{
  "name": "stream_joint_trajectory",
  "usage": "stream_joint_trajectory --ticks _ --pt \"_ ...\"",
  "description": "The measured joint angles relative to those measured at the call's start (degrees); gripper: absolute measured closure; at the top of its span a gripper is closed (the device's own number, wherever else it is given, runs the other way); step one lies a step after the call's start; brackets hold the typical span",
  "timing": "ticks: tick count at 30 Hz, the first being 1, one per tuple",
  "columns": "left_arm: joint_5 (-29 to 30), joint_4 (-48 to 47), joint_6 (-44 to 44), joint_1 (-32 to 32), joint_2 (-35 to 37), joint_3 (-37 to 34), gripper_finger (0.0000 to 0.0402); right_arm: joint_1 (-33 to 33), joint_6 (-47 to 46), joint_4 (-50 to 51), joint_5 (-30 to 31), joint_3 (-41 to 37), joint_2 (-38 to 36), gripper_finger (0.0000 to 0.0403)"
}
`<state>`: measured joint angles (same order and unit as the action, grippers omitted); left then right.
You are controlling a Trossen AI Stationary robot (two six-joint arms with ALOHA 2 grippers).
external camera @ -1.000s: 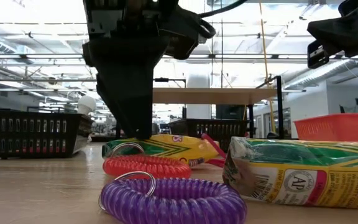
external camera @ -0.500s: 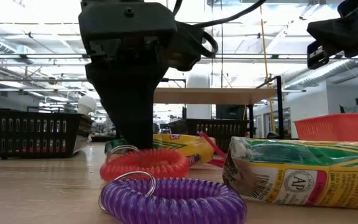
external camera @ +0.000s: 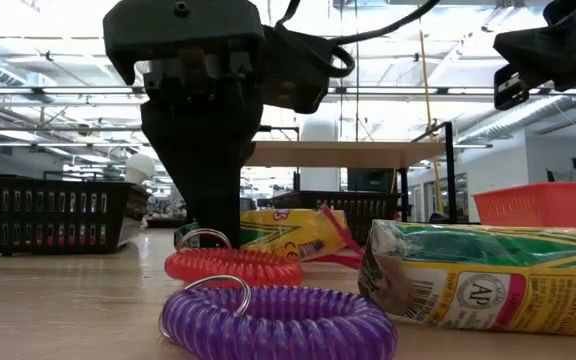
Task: Pick & Place Office Desk Supplies
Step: Put the crayon into the orange bin
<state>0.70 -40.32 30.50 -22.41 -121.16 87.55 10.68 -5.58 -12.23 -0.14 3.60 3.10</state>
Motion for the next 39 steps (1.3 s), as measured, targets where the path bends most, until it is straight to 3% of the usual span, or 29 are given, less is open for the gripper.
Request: stream_joint_trajectory --ticks 8,18,31,39 --pt "-0.5 -8.0 -0.8 -0.1 4.7 1.0 0.031 0.0 0.0 -0.6 0.0 0.0 0.3 0.0403" --pt "5.7 -15.2 -2.4 0.0 14.4 1.2 0.0323 0.0 0.2 -1.3 0.0 0.0 0.3 0.0403" --pt "-11.4 -22.8 3.5 0.5 10.1 1.2 0.0323 0.0 -0.7 -1.1 0.0 0.0 2.2 0.0403" --pt "-13.1 -29.2 7.1 0.6 7.3 1.1 0.0323 0.0 -1.7 -1.2 0.0 0.0 3.3 0.0403"
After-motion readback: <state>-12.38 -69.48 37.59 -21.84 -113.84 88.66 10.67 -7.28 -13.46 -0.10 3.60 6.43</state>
